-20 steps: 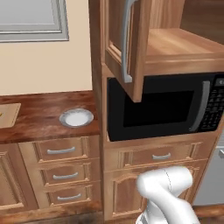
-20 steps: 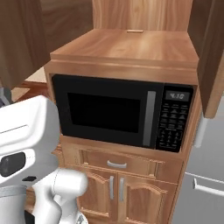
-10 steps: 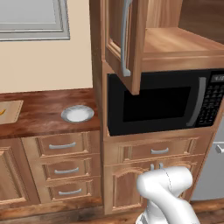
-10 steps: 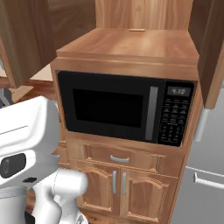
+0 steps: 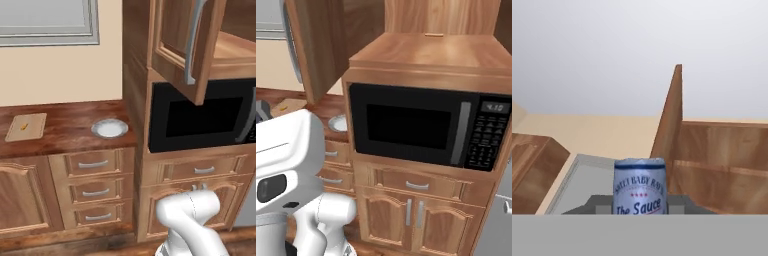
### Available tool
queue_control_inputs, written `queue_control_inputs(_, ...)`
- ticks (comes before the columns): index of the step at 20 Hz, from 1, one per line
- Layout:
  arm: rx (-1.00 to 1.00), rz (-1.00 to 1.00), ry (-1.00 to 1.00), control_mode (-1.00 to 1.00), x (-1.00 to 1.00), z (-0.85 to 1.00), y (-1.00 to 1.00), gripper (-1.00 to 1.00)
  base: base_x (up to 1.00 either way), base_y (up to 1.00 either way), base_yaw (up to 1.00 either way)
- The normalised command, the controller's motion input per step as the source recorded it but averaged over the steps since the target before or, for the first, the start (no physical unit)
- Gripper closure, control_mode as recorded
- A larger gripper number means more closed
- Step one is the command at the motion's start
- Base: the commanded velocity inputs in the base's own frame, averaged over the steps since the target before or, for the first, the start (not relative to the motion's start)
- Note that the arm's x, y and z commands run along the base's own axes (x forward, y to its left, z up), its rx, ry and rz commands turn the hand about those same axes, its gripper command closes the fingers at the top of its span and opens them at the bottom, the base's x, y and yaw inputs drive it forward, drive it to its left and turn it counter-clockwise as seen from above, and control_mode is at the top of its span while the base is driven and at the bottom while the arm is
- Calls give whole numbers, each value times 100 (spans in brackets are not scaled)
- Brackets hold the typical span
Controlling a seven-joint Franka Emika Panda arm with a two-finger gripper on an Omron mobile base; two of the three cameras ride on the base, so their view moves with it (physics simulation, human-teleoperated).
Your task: Pick the shrimp from the plate and place it on the cutting board. Then pick the condiment bottle from the cabinet and place it next to the cutting board.
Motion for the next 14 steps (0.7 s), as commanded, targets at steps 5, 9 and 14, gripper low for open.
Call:
queue_control_inputs(5, 0, 0, 0, 100, 0, 0, 0, 100, -15, 55, 0)
queue_control_inputs(9, 0, 0, 0, 100, 0, 0, 0, 100, -19, 55, 0)
queue_control_inputs(14, 0, 0, 0, 100, 0, 0, 0, 100, -22, 56, 0)
